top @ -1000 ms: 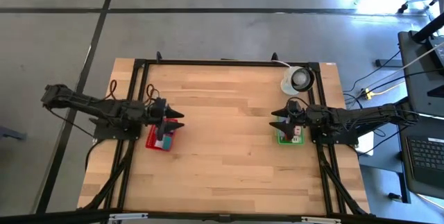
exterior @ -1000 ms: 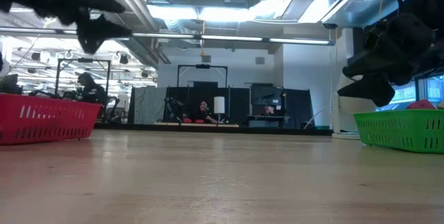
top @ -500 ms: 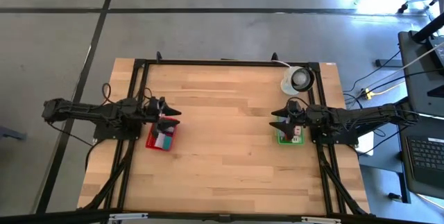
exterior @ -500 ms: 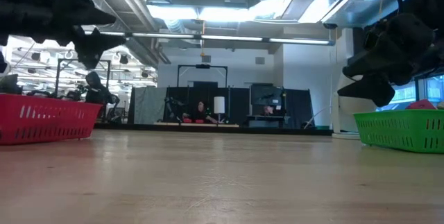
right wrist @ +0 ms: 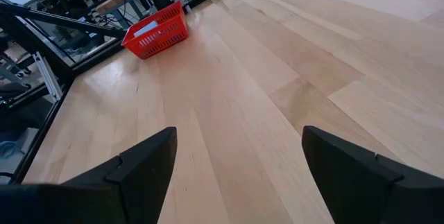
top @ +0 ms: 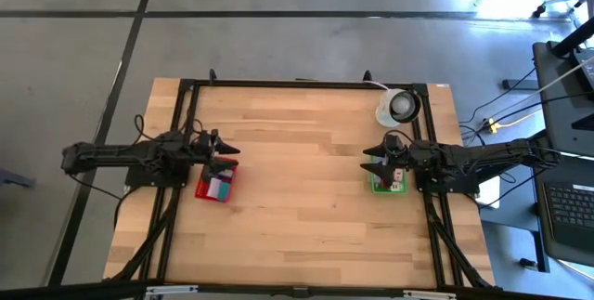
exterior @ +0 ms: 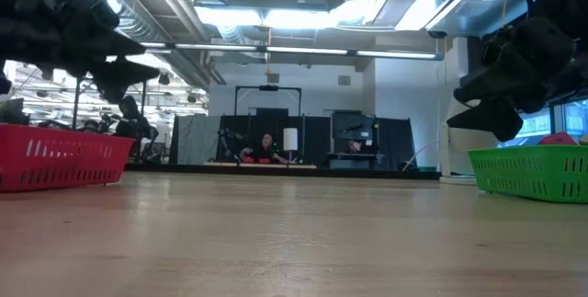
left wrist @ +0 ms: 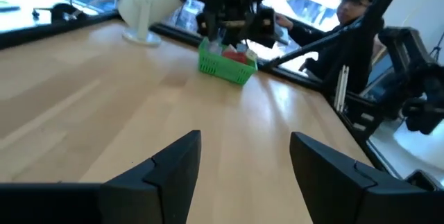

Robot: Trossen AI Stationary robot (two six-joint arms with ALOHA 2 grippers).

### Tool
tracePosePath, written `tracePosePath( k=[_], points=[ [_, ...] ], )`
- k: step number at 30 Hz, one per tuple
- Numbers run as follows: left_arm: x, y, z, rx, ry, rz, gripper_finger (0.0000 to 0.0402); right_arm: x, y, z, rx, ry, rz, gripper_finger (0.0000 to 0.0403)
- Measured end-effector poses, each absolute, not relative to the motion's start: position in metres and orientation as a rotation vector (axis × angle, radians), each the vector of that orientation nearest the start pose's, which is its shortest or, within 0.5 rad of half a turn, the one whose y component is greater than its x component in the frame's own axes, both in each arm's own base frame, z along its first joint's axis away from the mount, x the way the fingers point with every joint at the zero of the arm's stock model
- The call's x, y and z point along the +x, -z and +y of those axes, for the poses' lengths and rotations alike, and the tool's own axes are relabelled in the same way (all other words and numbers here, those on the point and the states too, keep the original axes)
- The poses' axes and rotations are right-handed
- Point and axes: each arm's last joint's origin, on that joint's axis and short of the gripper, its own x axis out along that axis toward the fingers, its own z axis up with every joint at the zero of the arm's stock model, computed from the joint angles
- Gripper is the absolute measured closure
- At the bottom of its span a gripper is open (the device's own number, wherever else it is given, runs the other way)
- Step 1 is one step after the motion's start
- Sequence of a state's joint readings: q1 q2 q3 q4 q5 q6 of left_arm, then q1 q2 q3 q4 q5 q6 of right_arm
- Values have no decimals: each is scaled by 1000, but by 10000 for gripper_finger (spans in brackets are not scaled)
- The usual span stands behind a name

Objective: Pick & Place Office items
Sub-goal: Return to Home Position

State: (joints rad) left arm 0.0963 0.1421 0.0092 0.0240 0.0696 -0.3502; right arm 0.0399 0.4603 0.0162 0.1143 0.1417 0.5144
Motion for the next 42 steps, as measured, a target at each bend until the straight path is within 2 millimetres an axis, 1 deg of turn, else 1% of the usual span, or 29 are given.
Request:
tracePosePath(
  k=[4, 11, 42],
  points=[
    [104, -160, 9, -317, -81, 65, 182, 122, -139, 1, 479, 183, 295, 90],
    [104, -159, 10, -230, -94, 81, 183, 122, -138, 1, 479, 183, 295, 90],
    [104, -159, 10, -226, -94, 79, 182, 122, -138, 1, 479, 183, 295, 90]
  ],
)
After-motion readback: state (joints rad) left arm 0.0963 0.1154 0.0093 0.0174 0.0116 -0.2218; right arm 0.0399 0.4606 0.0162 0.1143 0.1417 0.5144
